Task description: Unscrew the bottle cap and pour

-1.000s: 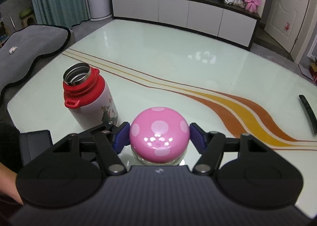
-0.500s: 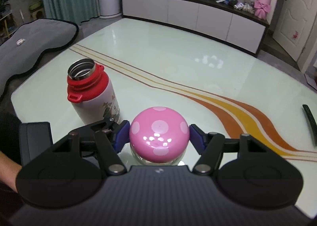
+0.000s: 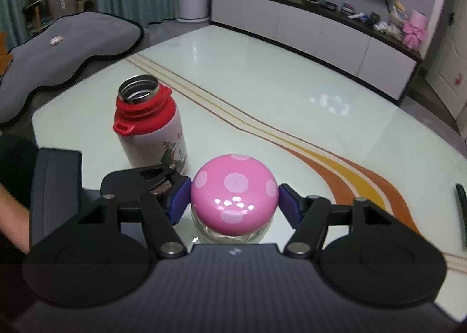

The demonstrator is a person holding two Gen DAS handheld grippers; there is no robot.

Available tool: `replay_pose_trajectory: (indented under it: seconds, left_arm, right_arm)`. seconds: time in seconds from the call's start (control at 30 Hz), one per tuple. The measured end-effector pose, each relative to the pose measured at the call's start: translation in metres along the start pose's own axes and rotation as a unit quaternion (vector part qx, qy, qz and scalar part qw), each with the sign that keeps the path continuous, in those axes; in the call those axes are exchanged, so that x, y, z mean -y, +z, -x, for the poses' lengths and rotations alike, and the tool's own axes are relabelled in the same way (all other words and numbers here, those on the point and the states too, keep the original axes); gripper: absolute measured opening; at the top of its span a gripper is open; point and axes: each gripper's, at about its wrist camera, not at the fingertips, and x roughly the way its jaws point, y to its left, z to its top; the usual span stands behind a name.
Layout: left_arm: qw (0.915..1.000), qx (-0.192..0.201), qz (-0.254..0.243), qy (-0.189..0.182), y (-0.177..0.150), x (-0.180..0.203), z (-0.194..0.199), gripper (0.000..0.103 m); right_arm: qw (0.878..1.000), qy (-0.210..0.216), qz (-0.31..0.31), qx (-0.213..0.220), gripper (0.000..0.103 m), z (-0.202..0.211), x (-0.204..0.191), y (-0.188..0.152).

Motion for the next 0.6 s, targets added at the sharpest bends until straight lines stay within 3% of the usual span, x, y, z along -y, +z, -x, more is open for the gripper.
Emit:
replay_pose_trajectory:
  seconds: [0.23,0.6]
  left_arm:
    - [1.0000,0.000,-0.001,-0.002,0.001,-0.001,0.000,0.072]
    - [0.9999,-0.001,-0.003,-0.016,0.005,-0.013,-0.005,0.072]
  right_arm:
    - [0.999,0.025,0.039,0.004,0.063,0.000,0.004,-0.001]
    - [0.983,0.124,0.132,0.005,0.063,0.001,0.028,0.000]
